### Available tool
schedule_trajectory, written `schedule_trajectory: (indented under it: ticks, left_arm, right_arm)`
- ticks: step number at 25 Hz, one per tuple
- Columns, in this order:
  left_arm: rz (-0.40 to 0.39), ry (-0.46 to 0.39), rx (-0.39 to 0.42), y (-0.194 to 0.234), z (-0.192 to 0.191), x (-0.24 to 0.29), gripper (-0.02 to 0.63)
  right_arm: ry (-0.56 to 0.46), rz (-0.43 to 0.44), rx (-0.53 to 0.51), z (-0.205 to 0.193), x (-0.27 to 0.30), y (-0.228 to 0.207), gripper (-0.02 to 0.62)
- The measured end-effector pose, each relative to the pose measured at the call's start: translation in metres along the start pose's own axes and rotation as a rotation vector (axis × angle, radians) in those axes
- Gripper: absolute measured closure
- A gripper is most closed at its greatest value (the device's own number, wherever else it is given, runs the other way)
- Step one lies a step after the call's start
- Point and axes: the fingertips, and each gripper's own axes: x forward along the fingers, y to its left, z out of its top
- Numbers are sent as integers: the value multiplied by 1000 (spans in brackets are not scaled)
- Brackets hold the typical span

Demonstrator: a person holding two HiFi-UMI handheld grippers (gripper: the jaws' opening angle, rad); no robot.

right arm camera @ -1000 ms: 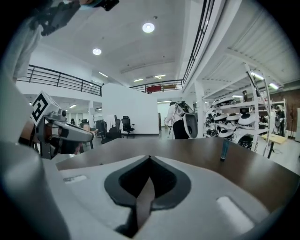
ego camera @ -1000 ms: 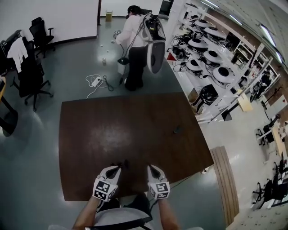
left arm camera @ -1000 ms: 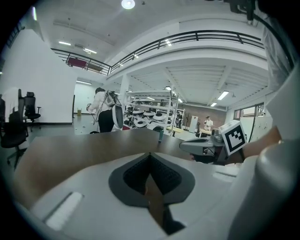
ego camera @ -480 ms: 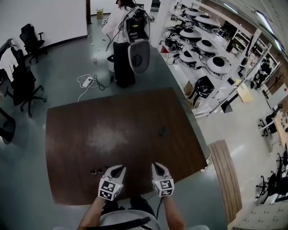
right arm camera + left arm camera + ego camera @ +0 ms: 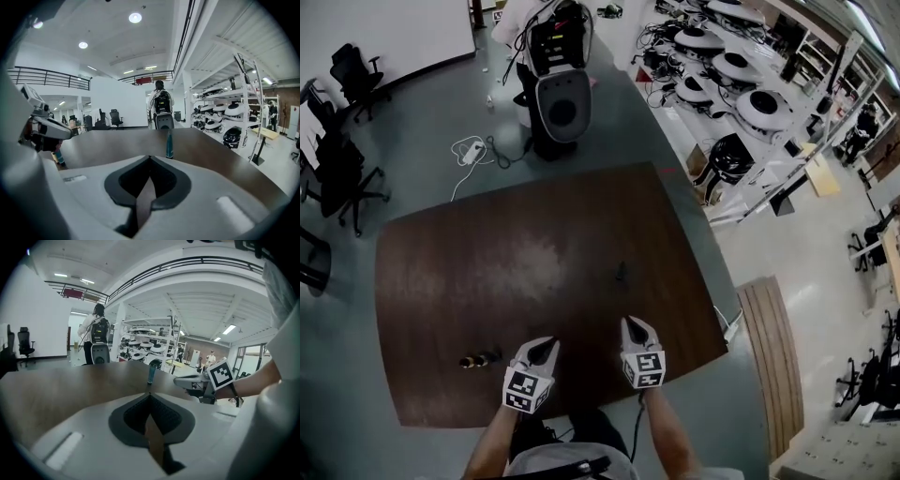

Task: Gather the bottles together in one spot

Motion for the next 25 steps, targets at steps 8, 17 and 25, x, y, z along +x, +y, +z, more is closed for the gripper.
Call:
schedule_trajectory:
  ticks: [8,17,25]
  left_arm:
    - [28,35,-30,2,-11,30,604]
    - [46,65,-53,13,-15,48,604]
    - [79,82,-98,20,-25,44,604]
  right_arm:
    - [8,41,28,-4,58,-33,537]
    - [42,55,48,-4,119,-58,451]
    - [45,78,12,4,138,-54,439]
